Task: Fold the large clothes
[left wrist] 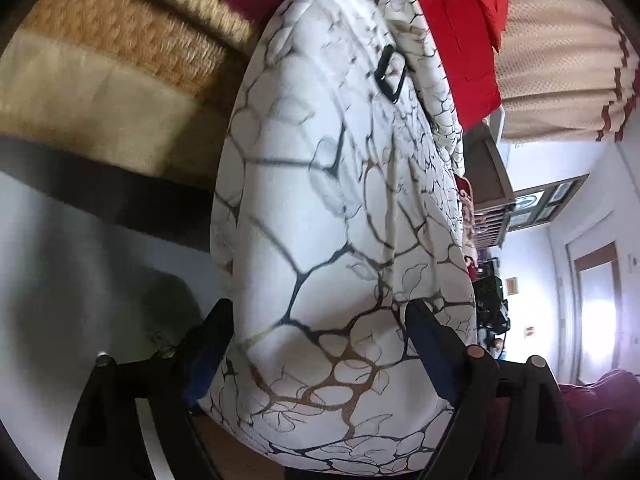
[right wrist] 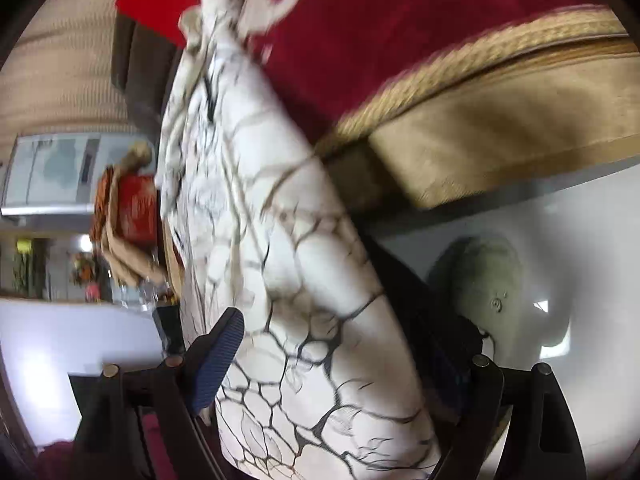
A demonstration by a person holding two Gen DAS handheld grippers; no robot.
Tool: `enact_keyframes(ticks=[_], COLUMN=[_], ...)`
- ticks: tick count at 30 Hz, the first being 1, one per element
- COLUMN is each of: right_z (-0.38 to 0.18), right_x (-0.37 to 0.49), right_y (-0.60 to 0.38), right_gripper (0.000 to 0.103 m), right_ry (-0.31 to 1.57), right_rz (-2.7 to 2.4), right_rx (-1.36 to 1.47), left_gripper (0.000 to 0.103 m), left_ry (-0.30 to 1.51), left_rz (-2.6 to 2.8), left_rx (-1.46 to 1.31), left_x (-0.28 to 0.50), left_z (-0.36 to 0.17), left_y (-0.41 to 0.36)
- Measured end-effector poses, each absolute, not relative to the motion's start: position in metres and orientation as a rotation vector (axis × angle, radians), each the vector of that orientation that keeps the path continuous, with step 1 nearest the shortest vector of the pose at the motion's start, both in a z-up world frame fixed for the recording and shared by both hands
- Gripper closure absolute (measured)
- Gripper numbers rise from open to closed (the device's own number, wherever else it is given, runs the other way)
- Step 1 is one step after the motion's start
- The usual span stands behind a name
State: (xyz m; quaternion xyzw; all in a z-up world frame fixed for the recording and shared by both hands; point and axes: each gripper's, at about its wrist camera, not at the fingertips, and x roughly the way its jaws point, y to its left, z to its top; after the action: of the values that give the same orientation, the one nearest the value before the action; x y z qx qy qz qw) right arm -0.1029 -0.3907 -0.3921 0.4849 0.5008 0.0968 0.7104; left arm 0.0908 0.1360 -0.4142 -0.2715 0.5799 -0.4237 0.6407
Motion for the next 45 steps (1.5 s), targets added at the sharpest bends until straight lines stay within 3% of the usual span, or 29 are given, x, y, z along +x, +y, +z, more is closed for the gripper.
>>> enact_keyframes(ticks=[4, 5, 6, 7, 8, 9, 10, 11, 17, 31, 39, 42, 45], right_z=[-0.383, -0.384, -0.382, -0.38, -0.377, -0.372, -0.364, -0.358, -0.304, -0.197, -0.154, -0.163, -0.201], right_x=[-0.101, -0.101, -0.1, -0.099, -0.1, -0.099, -0.098, -0.097, -0.094, -0.023, 0.092, 0.155, 0.206], right_y=[-0.383, -0.383, -0.382, -0.381, -0.381, -0.379, -0.376, -0.373, -0.358, -0.363, -0.441, -0.485, -0.519], right_gripper=[0.016, 0.018, 0.029, 0.042, 0.049, 0.068, 0.079, 0.081, 0.088, 0.09, 0.09, 0.09, 0.088], right_ry=[1.11, 1.116, 1.124, 1.134, 1.14, 1.135, 1.128, 1.127, 1.045, 0.763, 0.555, 0.51, 0.525], right_rz=[0.25, 0.253, 0.257, 0.252, 0.242, 0.24, 0.243, 0.24, 0.312, 0.399, 0.284, 0.181, 0.107], right_rx=[1.02, 1.007, 0.987, 0.965, 0.941, 0.918, 0.895, 0.871, 0.776, 0.783, 0.882, 0.971, 1.111], left_gripper=[0.018, 0.026, 0.049, 0.061, 0.076, 0.083, 0.089, 0.097, 0.097, 0.097, 0.097, 0.097, 0.094], left_ry=[1.294, 1.282, 1.27, 1.264, 1.257, 1.244, 1.228, 1.214, 1.031, 0.798, 0.775, 0.856, 1.0], left_rz=[-1.043, -1.055, -1.069, -1.07, -1.066, -1.06, -1.06, -1.062, -1.133, -1.106, -0.98, -0.894, -0.765], left_rx=[-0.578, -0.581, -0.593, -0.597, -0.598, -0.593, -0.585, -0.578, -0.536, -0.416, -0.37, -0.391, -0.437], left_x=[0.08, 0.078, 0.077, 0.077, 0.077, 0.076, 0.075, 0.074, 0.067, 0.123, 0.264, 0.341, 0.425], left_z=[-0.411, -0.41, -0.408, -0.406, -0.403, -0.398, -0.392, -0.385, -0.315, -0.189, -0.137, -0.151, -0.202], left_y=[0.127, 0.127, 0.127, 0.129, 0.131, 0.132, 0.134, 0.134, 0.13, 0.111, 0.086, 0.065, 0.038])
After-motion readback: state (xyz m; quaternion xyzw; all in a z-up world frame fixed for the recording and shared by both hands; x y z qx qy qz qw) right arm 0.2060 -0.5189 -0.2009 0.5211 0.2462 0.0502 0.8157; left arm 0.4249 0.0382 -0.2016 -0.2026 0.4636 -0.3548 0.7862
